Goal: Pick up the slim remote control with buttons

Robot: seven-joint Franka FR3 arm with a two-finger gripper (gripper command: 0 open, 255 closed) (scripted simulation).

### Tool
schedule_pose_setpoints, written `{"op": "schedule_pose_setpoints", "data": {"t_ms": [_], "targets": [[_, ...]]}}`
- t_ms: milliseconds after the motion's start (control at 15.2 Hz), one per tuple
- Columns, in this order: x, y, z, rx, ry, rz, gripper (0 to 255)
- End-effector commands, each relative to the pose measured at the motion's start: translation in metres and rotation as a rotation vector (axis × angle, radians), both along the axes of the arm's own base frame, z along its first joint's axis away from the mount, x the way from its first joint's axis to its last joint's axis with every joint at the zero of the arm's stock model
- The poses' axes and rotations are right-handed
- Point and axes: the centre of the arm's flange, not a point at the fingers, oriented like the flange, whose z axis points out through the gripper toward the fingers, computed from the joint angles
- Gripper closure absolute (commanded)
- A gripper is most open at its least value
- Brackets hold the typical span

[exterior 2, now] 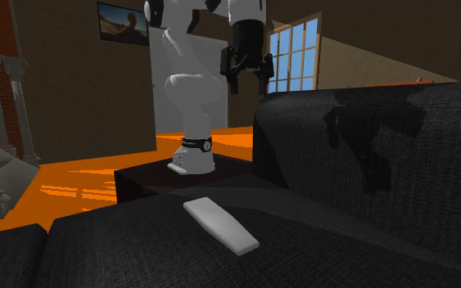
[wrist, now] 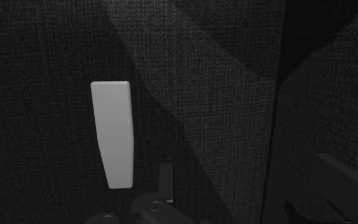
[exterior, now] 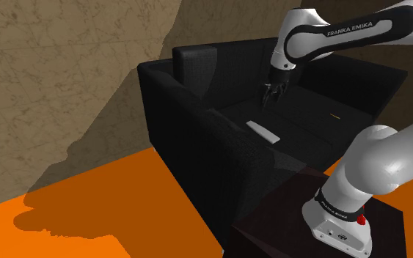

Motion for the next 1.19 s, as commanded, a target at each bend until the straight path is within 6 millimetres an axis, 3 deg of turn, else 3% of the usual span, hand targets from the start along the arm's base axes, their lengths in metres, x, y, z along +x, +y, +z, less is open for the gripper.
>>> {"op": "schedule_pose_setpoints", "data": {"t_ms": [0,1122], "targets": [[0.007,-0.013,-0.023,-0.002,0.003,-0.003,0],[0.052,-0.149,-0.197,-0.011,0.047,-0.029,0]]}}
